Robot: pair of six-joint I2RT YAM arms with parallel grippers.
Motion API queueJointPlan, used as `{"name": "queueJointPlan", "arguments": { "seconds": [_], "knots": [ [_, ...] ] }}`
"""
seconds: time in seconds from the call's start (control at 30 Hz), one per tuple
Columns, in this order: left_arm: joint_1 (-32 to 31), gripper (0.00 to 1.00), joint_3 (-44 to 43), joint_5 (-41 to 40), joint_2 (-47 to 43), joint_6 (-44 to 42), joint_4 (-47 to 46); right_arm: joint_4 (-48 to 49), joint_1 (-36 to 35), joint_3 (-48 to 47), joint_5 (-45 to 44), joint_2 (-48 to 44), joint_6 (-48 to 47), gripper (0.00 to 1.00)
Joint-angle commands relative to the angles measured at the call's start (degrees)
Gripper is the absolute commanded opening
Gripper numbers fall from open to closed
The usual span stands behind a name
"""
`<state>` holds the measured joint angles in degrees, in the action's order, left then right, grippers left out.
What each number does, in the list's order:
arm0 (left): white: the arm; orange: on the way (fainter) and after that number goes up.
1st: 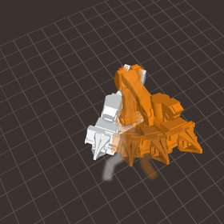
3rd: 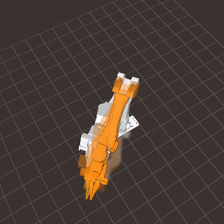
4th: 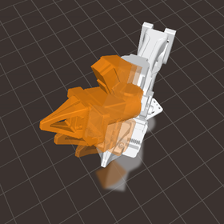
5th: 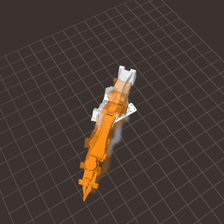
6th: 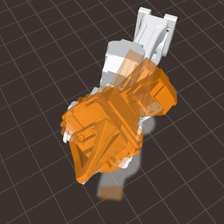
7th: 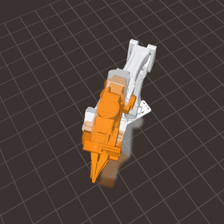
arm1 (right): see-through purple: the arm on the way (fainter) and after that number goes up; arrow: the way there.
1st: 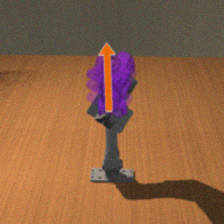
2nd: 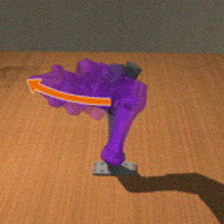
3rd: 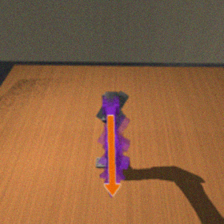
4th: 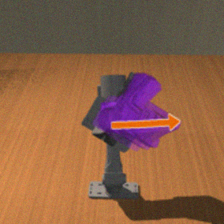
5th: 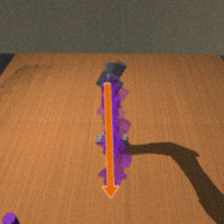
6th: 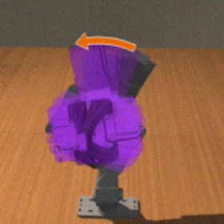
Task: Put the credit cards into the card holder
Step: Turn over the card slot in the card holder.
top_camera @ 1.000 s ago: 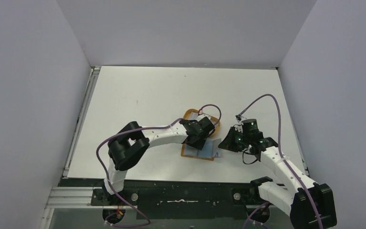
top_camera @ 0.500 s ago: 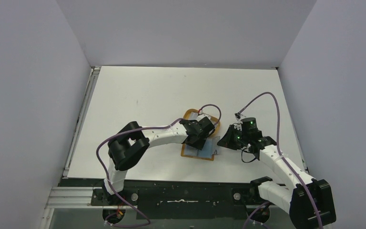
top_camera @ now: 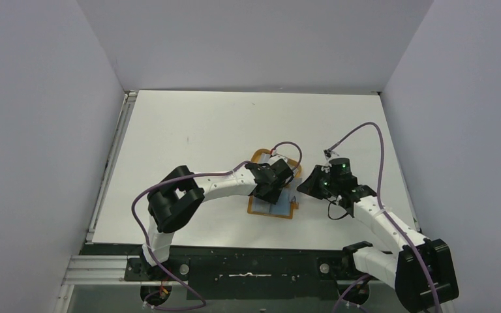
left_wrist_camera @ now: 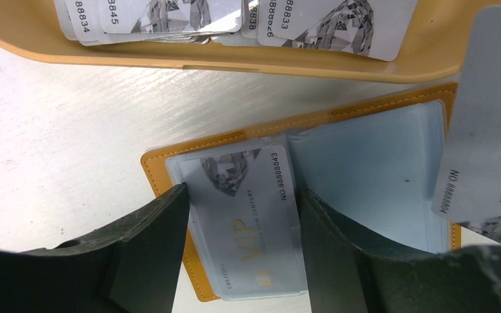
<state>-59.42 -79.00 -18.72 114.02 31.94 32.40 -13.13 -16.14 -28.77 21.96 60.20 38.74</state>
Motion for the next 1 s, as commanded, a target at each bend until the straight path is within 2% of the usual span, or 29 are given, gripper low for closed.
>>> {"name": "queueJointPlan", "arguments": {
  "seconds": [0.0,0.27,0.4,0.57,0.7,0.97],
  "knots": [
    [1.00,0.33,2.09,0.53,0.74,0.66,1.80,5.32,0.19,0.52,-1.23,2.06,0.76,0.00],
    [1.14,0.32,2.06,0.70,0.80,0.66,1.79,5.16,0.08,1.17,-0.56,3.47,0.29,0.00],
    [1.23,0.28,2.32,0.79,0.73,0.75,1.92,3.00,0.07,1.69,0.68,-1.35,0.97,0.00],
    [1.32,0.27,3.60,0.64,-0.08,1.18,1.75,-2.88,0.14,0.63,8.49,-3.88,0.77,0.00],
    [1.40,0.25,5.31,0.53,-1.02,1.70,1.08,-4.02,-0.22,0.95,14.95,-1.40,0.07,0.00],
    [1.53,0.22,6.75,0.79,-1.17,2.38,0.41,-1.52,-0.30,0.97,14.96,5.41,0.75,0.00]
  ]
}}
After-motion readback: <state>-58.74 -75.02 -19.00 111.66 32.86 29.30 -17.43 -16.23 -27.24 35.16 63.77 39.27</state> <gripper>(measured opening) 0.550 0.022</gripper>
